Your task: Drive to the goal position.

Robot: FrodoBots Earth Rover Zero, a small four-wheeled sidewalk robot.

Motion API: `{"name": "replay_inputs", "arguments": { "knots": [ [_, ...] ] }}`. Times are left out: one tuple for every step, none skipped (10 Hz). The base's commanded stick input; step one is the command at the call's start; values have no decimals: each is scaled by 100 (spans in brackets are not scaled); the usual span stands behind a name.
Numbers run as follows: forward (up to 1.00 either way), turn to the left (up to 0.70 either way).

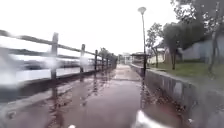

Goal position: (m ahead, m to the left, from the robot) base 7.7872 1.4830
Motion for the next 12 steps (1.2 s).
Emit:
{"name": "replay_inputs", "arguments": {
  "knots": [
    [100,0],
    [100,0],
    [100,-25],
    [100,-29],
    [100,-13],
    [100,0],
    [100,0],
    [100,0],
    [100,0],
    [100,0],
    [100,0],
    [100,0]
  ]
}}
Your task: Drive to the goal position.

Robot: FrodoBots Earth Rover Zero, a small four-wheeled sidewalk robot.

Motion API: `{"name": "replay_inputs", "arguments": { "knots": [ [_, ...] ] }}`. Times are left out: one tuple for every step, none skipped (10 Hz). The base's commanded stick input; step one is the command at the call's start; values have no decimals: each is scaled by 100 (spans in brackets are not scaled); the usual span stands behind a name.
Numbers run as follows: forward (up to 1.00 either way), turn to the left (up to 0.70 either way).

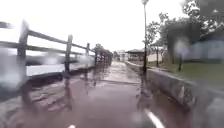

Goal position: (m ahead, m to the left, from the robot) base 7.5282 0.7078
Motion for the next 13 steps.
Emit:
{"name": "replay_inputs", "arguments": {
  "knots": [
    [100,0],
    [100,0],
    [100,-2],
    [100,-12],
    [100,-21],
    [100,-31],
    [100,-38],
    [100,0],
    [100,0],
    [100,0],
    [100,0],
    [100,0],
    [100,0]
  ]
}}
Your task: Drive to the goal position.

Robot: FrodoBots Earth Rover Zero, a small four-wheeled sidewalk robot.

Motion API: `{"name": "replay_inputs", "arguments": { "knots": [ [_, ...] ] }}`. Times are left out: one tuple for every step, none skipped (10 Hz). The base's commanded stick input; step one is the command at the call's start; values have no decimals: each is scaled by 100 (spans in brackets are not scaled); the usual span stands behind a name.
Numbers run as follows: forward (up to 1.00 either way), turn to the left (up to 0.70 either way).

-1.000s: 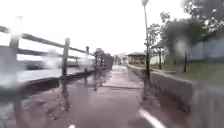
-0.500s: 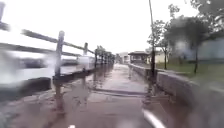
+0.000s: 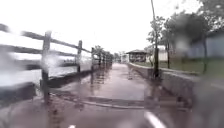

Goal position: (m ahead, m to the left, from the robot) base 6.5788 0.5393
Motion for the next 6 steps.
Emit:
{"name": "replay_inputs", "arguments": {
  "knots": [
    [100,0],
    [100,0],
    [100,0],
    [100,0],
    [100,0],
    [100,0]
  ]
}}
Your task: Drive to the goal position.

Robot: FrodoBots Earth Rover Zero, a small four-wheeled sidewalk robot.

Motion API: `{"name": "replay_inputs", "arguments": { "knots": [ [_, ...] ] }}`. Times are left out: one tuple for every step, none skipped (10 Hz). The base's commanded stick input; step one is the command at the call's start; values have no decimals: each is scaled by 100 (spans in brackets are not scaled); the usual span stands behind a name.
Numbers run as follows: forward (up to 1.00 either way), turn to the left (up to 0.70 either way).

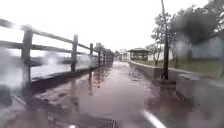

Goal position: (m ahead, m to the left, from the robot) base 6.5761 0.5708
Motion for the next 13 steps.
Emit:
{"name": "replay_inputs", "arguments": {
  "knots": [
    [100,0],
    [100,0],
    [100,0],
    [100,0],
    [100,0],
    [100,0],
    [100,0],
    [100,0],
    [100,0],
    [100,0],
    [100,0],
    [100,0],
    [100,0]
  ]
}}
